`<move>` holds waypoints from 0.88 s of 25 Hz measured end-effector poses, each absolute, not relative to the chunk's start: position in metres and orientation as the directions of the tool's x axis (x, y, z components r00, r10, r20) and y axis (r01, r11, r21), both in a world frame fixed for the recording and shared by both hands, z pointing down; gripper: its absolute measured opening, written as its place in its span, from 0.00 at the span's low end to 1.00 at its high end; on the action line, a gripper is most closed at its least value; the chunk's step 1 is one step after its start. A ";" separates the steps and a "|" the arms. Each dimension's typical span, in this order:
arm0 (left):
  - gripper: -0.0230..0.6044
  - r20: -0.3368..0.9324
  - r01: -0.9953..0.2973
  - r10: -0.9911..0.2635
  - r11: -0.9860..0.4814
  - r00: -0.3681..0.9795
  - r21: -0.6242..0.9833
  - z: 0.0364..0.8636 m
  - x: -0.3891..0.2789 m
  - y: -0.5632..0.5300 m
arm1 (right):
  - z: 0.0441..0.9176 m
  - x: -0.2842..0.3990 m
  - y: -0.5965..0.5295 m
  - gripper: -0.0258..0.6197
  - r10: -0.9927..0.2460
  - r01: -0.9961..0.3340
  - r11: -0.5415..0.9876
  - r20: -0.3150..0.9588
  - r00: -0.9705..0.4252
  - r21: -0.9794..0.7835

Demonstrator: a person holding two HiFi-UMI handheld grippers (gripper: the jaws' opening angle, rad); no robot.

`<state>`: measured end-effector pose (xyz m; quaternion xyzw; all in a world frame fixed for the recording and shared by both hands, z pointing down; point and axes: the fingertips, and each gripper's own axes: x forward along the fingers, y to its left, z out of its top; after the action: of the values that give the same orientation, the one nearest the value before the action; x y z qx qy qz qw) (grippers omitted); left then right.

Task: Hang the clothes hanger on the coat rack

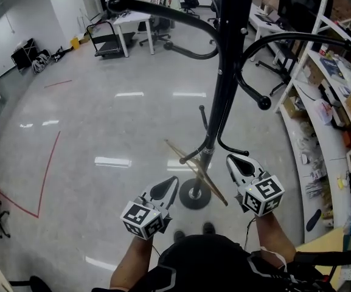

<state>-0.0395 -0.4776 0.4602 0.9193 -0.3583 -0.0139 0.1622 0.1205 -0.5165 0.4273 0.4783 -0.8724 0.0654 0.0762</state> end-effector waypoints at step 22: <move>0.04 0.066 -0.563 -0.566 -0.790 0.822 0.244 0.440 -0.019 -0.411 | 0.408 0.131 -0.420 0.05 -0.881 -0.899 0.437 0.193 -0.432 -0.017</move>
<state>-0.0185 -0.4108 0.4404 0.9459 -0.2983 -0.0053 0.1274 0.1315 -0.4203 0.4081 0.5274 -0.8440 0.0589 0.0777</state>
